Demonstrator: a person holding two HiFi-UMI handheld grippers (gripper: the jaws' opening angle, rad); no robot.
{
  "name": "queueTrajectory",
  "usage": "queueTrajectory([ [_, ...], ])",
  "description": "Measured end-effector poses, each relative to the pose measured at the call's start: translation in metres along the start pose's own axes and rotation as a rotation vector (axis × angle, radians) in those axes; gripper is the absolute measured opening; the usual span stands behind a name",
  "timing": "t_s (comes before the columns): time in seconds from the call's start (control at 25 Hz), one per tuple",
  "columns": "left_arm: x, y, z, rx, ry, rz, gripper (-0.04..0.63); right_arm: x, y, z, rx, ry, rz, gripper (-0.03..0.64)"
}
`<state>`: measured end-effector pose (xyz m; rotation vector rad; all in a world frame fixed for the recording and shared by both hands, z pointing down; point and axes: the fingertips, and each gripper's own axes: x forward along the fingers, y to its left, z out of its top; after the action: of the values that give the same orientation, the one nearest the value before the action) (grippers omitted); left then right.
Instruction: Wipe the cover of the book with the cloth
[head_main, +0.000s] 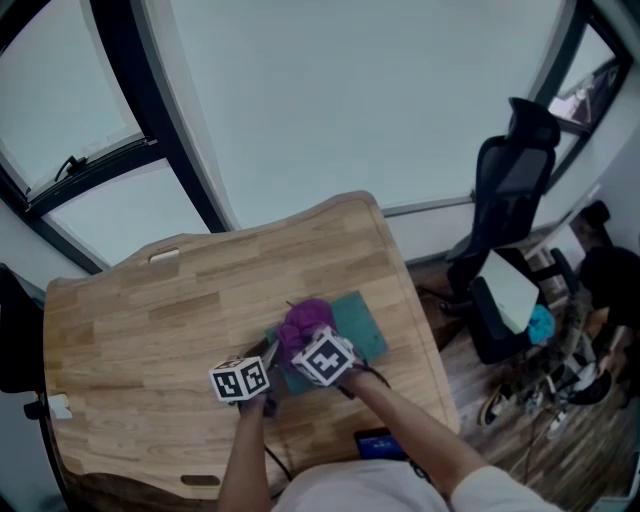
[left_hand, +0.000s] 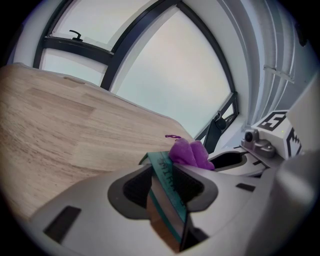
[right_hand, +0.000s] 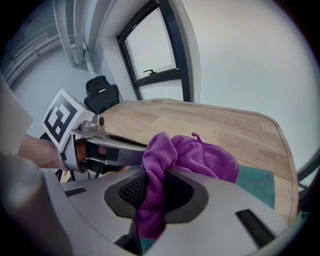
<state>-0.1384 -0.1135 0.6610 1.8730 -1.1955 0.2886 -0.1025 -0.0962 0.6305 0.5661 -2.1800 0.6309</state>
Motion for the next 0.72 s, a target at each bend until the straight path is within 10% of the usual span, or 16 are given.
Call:
queueTrajectory([
  [0.72, 0.000, 0.002, -0.001, 0.001, 0.001, 0.006, 0.132, -0.005, 0.017, -0.011, 0.041, -0.023, 0.043, 0.080],
])
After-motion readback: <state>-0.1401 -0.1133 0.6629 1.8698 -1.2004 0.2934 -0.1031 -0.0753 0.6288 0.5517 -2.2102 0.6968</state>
